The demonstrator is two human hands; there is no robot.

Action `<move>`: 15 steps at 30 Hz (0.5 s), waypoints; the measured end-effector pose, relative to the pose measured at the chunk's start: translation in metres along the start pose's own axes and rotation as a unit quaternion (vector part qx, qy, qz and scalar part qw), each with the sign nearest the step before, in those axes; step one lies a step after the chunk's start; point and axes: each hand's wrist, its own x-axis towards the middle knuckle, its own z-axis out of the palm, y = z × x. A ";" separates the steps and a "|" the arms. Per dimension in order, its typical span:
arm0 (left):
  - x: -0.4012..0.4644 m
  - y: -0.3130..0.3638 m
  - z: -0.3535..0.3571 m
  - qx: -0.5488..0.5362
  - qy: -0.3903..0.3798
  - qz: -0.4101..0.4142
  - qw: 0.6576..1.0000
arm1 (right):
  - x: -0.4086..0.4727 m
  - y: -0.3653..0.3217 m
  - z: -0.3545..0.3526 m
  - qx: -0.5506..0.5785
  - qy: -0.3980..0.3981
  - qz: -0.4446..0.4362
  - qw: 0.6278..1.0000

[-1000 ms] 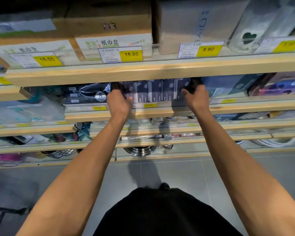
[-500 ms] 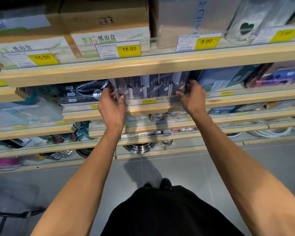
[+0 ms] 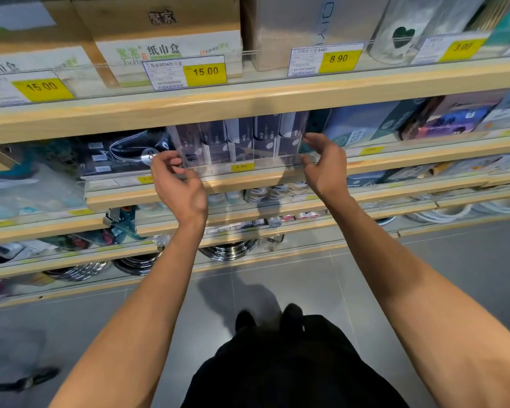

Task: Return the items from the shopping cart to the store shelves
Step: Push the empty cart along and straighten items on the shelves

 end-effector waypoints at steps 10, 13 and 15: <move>-0.102 0.059 0.079 -0.058 -0.239 0.029 0.969 | 0.024 0.069 -0.067 0.065 0.217 0.069 0.971; -0.131 0.090 0.123 -0.060 -0.336 0.021 0.940 | 0.053 0.096 -0.102 0.057 0.190 0.110 0.974; -0.148 0.104 0.156 -0.054 -0.312 0.021 0.948 | 0.068 0.109 -0.120 0.035 0.144 0.113 0.983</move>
